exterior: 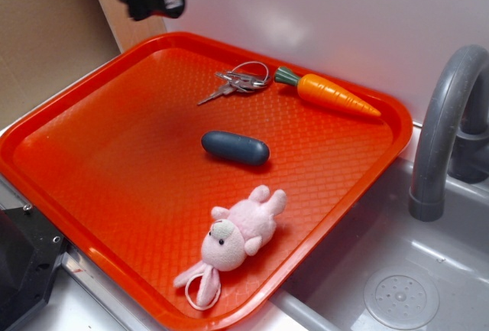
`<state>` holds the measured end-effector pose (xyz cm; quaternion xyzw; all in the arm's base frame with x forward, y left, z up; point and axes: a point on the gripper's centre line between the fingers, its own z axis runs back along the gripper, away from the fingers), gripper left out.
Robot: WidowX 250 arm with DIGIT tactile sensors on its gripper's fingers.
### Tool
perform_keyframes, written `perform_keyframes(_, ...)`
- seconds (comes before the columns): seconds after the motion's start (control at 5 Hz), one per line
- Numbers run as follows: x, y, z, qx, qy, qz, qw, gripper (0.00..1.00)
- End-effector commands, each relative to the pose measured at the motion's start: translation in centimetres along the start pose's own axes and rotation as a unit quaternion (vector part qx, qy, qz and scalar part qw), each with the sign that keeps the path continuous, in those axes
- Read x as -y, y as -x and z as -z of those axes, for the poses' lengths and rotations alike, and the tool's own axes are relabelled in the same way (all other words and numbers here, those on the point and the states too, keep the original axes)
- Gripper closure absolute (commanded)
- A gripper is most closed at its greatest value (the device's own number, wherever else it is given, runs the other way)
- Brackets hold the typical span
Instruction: Grab the black box.
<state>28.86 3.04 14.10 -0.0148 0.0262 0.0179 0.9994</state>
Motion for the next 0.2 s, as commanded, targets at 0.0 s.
perform_keyframes(0.0,-1.16,-3.26,-0.71,0.036,-0.036,-0.007,0.999,1.0)
